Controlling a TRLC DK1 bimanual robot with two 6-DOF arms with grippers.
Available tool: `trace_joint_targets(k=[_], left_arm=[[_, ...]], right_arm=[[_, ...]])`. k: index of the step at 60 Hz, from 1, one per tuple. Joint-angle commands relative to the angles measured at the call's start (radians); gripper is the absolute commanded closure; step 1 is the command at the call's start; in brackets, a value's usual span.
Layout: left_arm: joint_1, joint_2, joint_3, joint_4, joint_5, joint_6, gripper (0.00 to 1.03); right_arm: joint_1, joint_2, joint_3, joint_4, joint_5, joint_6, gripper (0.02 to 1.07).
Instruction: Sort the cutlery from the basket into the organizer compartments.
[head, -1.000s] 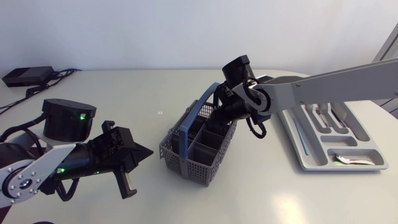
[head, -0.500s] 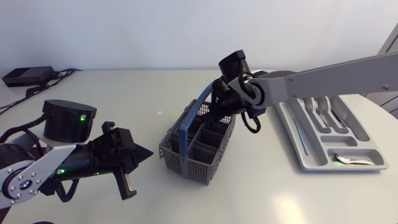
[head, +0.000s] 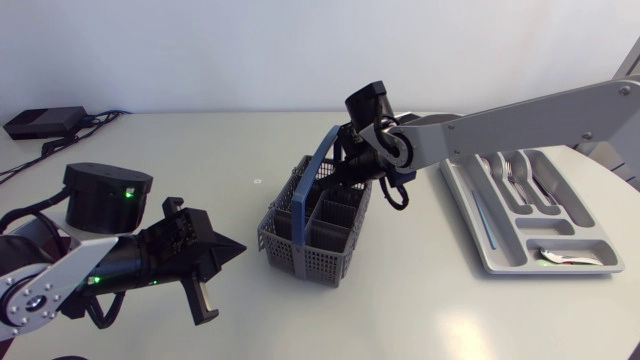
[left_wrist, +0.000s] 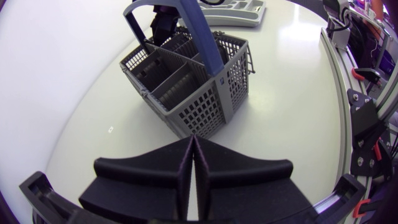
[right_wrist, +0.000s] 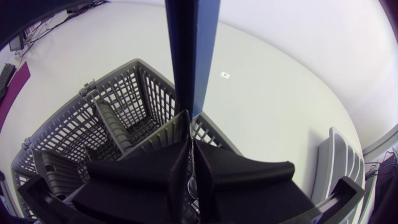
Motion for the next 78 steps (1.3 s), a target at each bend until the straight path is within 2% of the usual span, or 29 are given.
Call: trace_joint_targets(k=[1,14,16,19,31,43,55,66,72,78], left_arm=[[-0.01,-0.016,-0.032,-0.008,0.006,-0.012,1.0],[-0.011,-0.027,-0.034,-0.009,0.006,-0.012,1.0],[-0.011,-0.027,-0.034,-0.009,0.006,-0.012,1.0],[-0.011,-0.025,-0.035,-0.009,0.006,-0.012,1.0],[-0.008,-0.027,-0.038,-0.009,0.006,-0.012,1.0],[-0.008,-0.028,-0.044,-0.009,0.006,-0.011,1.0],[-0.01,-0.028,-0.041,-0.009,0.006,-0.011,1.0],[-0.006,-0.036,-0.044,-0.014,0.006,-0.009,1.0],[-0.01,-0.039,-0.046,-0.015,0.006,-0.009,1.0],[-0.011,-0.044,-0.047,-0.02,0.006,-0.011,1.0]], right_arm=[[-0.01,0.051,-0.034,-0.023,0.037,0.0,1.0],[-0.002,0.034,-0.052,-0.009,0.058,-0.004,0.99],[0.001,0.037,-0.044,-0.011,0.058,-0.006,0.89],[0.002,0.04,-0.037,-0.012,0.058,-0.006,0.82],[0.005,0.068,0.021,-0.044,0.053,-0.006,0.82],[-0.007,0.082,0.044,-0.054,-0.025,-0.003,0.82],[-0.012,0.089,0.074,-0.052,-0.059,-0.001,0.83],[-0.027,0.146,0.089,-0.044,-0.083,0.008,0.98],[-0.033,0.163,0.094,-0.035,-0.083,0.02,1.01],[-0.041,0.088,0.035,-0.001,-0.072,0.025,1.01]])
